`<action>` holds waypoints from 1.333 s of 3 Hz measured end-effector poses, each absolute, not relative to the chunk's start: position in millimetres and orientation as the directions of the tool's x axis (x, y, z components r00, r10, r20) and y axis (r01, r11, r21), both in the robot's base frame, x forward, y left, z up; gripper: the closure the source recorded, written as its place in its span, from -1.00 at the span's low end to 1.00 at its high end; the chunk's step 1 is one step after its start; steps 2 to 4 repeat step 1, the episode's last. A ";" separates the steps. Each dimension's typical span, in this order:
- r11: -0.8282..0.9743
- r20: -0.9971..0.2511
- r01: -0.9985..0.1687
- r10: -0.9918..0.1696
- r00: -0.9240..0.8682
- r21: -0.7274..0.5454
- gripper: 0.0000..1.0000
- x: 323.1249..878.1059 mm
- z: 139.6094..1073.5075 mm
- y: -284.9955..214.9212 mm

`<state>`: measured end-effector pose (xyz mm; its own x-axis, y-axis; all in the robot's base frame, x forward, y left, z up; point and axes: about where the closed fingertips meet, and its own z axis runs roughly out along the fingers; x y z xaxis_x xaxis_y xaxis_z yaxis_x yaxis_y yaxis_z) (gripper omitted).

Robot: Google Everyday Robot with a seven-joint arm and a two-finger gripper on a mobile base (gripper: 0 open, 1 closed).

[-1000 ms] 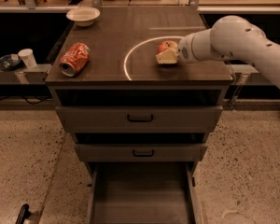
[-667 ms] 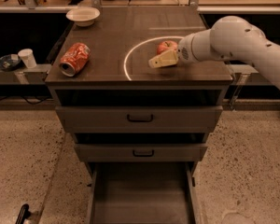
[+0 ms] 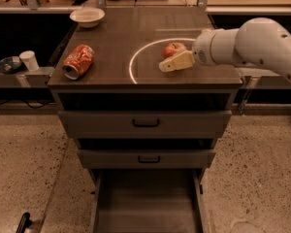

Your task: Pick apple from bottom drawer and place on counter

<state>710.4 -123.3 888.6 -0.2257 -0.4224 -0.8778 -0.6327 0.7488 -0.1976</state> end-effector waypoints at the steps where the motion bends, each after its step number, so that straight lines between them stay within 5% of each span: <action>1: 0.734 -0.864 -0.581 -0.494 -0.100 -0.353 -1.00 682.5 924.3 -140.3; 4: 0.734 -0.864 -0.581 -0.494 -0.100 -0.353 -1.00 682.5 924.3 -140.3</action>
Offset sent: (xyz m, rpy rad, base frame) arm 0.0000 0.0000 0.0000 0.0000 0.0000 0.0000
